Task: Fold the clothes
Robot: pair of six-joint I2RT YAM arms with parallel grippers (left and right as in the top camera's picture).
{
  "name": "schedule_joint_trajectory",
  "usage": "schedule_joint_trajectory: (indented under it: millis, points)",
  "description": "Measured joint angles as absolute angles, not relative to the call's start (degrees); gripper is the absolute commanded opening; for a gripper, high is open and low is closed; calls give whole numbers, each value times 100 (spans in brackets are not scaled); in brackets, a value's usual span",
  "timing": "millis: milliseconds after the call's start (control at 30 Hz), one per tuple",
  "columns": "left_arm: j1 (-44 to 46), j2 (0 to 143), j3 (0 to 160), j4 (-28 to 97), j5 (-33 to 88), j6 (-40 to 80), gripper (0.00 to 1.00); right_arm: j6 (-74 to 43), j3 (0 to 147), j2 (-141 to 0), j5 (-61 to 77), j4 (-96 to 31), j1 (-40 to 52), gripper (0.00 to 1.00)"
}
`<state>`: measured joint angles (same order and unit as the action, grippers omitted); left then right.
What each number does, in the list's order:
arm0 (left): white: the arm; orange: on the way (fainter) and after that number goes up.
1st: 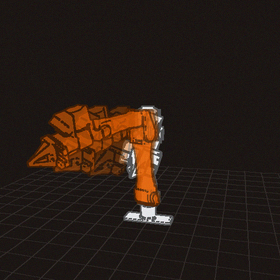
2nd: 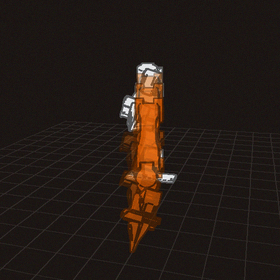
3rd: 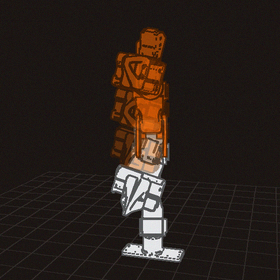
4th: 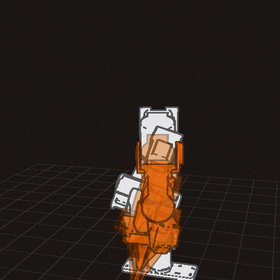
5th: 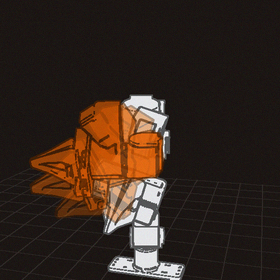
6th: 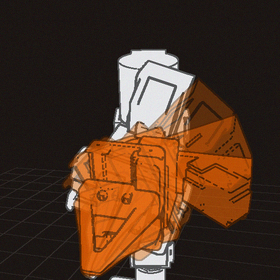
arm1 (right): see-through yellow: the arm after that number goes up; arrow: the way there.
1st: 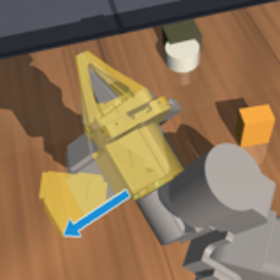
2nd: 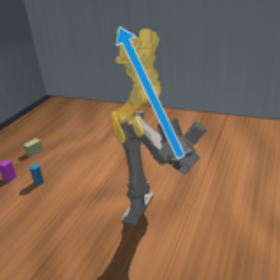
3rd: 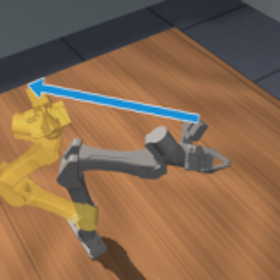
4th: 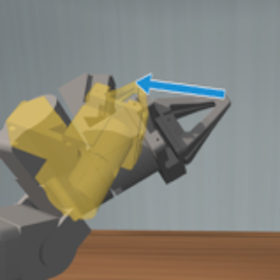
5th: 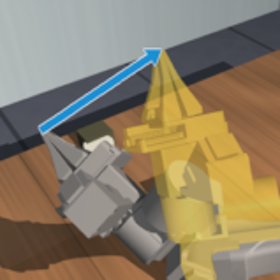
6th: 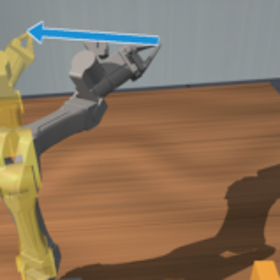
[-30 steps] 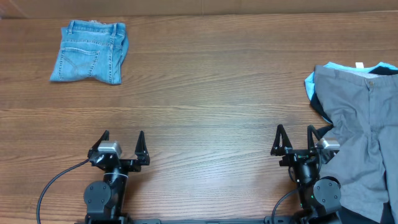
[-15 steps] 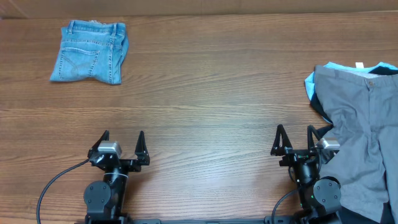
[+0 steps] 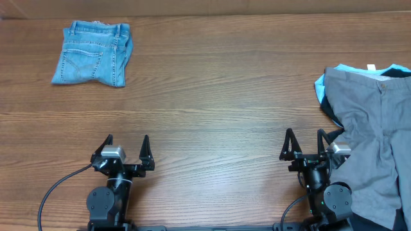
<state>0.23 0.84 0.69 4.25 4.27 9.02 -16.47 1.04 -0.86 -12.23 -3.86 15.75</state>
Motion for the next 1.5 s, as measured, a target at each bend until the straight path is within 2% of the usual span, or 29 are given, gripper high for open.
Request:
schedule_joint_trajectory:
  millis: [500, 1067, 1333, 1500]
  points:
    - [23, 84, 69, 375, 473, 1308, 100, -1649, 104, -86, -950, -314, 1575, 100]
    - [23, 84, 281, 405, 1288, 1643, 100, -1645, 108, -91, -211, -309, 1575, 100]
    - [23, 161, 1435, 1424, 1173, 1643, 100, -1643, 1020, -226, -132, -1413, 1575, 100]
    - [23, 886, 2425, 2305, 961, 1640, 100, -1647, 2110, -880, -110, -2322, 1573, 100]
